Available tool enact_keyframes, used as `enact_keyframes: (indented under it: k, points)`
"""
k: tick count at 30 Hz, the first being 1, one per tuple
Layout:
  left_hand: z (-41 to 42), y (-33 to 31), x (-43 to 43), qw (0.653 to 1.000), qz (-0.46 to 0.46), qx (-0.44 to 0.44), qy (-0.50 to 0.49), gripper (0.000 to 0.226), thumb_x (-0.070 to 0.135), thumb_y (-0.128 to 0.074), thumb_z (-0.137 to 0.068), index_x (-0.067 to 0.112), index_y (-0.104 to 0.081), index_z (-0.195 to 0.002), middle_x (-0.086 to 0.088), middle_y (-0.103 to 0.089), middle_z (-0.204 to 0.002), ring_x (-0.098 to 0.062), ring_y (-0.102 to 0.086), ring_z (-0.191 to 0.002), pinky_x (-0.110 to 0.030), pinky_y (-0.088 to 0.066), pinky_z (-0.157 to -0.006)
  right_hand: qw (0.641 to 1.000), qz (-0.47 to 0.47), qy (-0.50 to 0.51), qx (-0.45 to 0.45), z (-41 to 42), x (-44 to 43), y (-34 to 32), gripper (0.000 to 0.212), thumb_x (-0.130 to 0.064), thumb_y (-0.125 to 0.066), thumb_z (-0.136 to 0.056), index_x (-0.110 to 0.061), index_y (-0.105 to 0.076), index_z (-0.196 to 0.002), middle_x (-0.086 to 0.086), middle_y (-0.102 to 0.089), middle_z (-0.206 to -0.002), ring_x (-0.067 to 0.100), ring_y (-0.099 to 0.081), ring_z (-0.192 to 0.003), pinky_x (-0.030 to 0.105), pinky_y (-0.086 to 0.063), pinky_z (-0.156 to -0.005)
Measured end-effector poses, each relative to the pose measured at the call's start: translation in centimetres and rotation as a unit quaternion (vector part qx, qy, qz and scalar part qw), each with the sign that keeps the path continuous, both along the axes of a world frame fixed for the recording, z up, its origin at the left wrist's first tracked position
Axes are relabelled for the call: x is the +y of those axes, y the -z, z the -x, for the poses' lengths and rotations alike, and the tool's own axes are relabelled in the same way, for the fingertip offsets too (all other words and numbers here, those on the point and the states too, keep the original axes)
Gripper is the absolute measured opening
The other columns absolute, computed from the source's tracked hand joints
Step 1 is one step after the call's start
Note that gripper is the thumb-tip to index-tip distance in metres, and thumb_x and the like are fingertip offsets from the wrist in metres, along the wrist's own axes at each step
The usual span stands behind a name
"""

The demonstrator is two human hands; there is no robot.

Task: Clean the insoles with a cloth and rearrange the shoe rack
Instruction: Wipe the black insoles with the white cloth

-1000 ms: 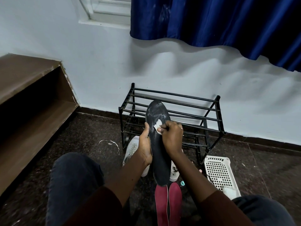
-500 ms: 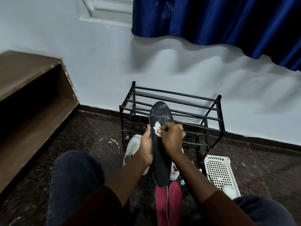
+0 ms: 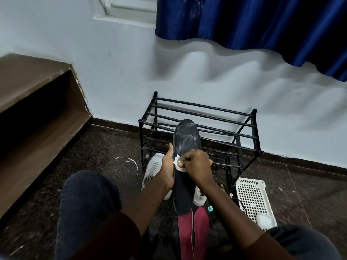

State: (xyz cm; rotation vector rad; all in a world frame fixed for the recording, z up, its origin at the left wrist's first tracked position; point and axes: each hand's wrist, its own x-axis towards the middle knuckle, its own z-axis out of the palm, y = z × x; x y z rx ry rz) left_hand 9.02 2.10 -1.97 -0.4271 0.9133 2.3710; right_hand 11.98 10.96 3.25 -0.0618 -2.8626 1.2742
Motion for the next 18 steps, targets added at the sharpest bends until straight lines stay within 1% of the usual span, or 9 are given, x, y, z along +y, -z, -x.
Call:
enact_keyframes:
  k: [2, 4, 7, 8, 11, 13, 16, 17, 18]
  points:
    - [-0.3, -0.4, 0.1, 1.0, -0.021, -0.015, 0.008, 0.059, 0.053, -0.036, -0.095, 0.004, -0.068, -0.106, -0.015, -0.069, -0.095, -0.026, -0.068, -0.086, -0.031, -0.055, -0.077, 1.0, 0.006, 0.009, 0.003, 0.7, 0.0, -0.2, 0.01, 0.006, -0.068, -0.07, -0.003, -0.074, -0.07, 0.011, -0.071, -0.077, 0.023, -0.062, -0.083, 0.023, -0.043, -0.072]
    - [-0.5, -0.8, 0.2, 0.999, -0.035, -0.019, 0.017, 0.056, 0.046, -0.038, -0.096, 0.003, -0.072, -0.095, -0.016, -0.07, -0.087, -0.026, -0.069, -0.078, -0.029, -0.058, -0.069, 0.999, -0.003, 0.03, 0.038, 1.7, -0.1, 0.0, 0.016, 0.008, -0.066, -0.069, -0.005, -0.074, -0.069, 0.009, -0.071, -0.074, 0.024, -0.061, -0.083, 0.023, -0.042, -0.072]
    - [-0.8, -1.1, 0.2, 0.998, -0.054, -0.018, 0.029, 0.054, 0.041, -0.037, -0.097, 0.002, -0.073, -0.089, -0.015, -0.07, -0.083, -0.024, -0.07, -0.076, -0.028, -0.058, -0.067, 0.993, 0.003, 0.066, 0.093, 2.8, -0.3, 0.2, 0.026, 0.011, -0.063, -0.07, -0.01, -0.076, -0.078, 0.005, -0.073, -0.082, 0.018, -0.062, -0.084, 0.026, -0.045, -0.083]
    - [-0.9, -1.1, 0.2, 0.998, -0.049, -0.016, 0.025, 0.054, 0.04, -0.036, -0.097, 0.003, -0.074, -0.087, -0.014, -0.07, -0.082, -0.023, -0.07, -0.075, -0.027, -0.058, -0.066, 0.992, 0.012, 0.072, 0.104, 3.0, -0.4, 0.2, 0.026, 0.011, -0.064, -0.07, -0.009, -0.076, -0.08, 0.005, -0.073, -0.084, 0.015, -0.062, -0.084, 0.023, -0.044, -0.084]
    - [-0.9, -1.2, 0.1, 0.999, -0.038, -0.014, 0.016, 0.045, 0.035, -0.043, -0.091, 0.003, -0.074, -0.082, -0.014, -0.07, -0.079, -0.023, -0.069, -0.072, -0.026, -0.057, -0.066, 0.99, 0.002, 0.068, 0.126, 2.6, -0.7, 0.2, 0.02, 0.012, -0.064, -0.07, -0.004, -0.075, -0.073, 0.008, -0.071, -0.081, 0.008, -0.051, -0.075, 0.016, -0.036, -0.073]
    - [-1.0, -1.3, 0.0, 0.999, -0.026, -0.02, 0.006, 0.042, 0.034, -0.046, -0.088, 0.003, -0.073, -0.082, -0.015, -0.069, -0.077, -0.024, -0.068, -0.071, -0.026, -0.056, -0.067, 0.994, -0.008, 0.043, 0.101, 2.0, -0.6, 0.2, 0.019, 0.011, -0.064, -0.071, -0.004, -0.075, -0.074, 0.008, -0.071, -0.08, 0.007, -0.048, -0.074, 0.015, -0.035, -0.069]
    - [-0.8, -0.9, -0.2, 0.999, 0.022, -0.031, -0.008, 0.039, 0.033, -0.047, -0.088, 0.003, -0.071, -0.077, -0.012, -0.065, -0.065, -0.022, -0.066, -0.063, -0.024, -0.054, -0.063, 0.999, -0.014, -0.033, 0.036, 1.0, -0.2, 0.2, 0.016, 0.009, -0.067, -0.072, -0.004, -0.075, -0.078, 0.006, -0.071, -0.081, 0.012, -0.058, -0.074, 0.002, -0.033, -0.064]
    - [-0.7, -0.9, -0.2, 0.999, 0.036, -0.032, -0.013, 0.042, 0.03, -0.045, -0.09, 0.004, -0.071, -0.07, -0.01, -0.063, -0.058, -0.019, -0.064, -0.056, -0.021, -0.053, -0.057, 0.998, -0.014, -0.049, 0.023, 0.9, -0.1, 0.1, 0.016, 0.009, -0.068, -0.071, -0.003, -0.075, -0.077, 0.008, -0.072, -0.081, 0.014, -0.061, -0.075, 0.004, -0.037, -0.066]
    - [-0.6, -0.8, 0.0, 0.998, 0.046, -0.033, -0.018, 0.05, 0.027, -0.042, -0.094, 0.005, -0.07, -0.06, -0.008, -0.06, -0.051, -0.016, -0.062, -0.049, -0.018, -0.051, -0.051, 0.998, -0.017, -0.051, 0.019, 1.0, -0.1, 0.2, 0.015, 0.009, -0.068, -0.07, -0.003, -0.075, -0.076, 0.009, -0.072, -0.08, 0.016, -0.063, -0.077, 0.011, -0.043, -0.071]
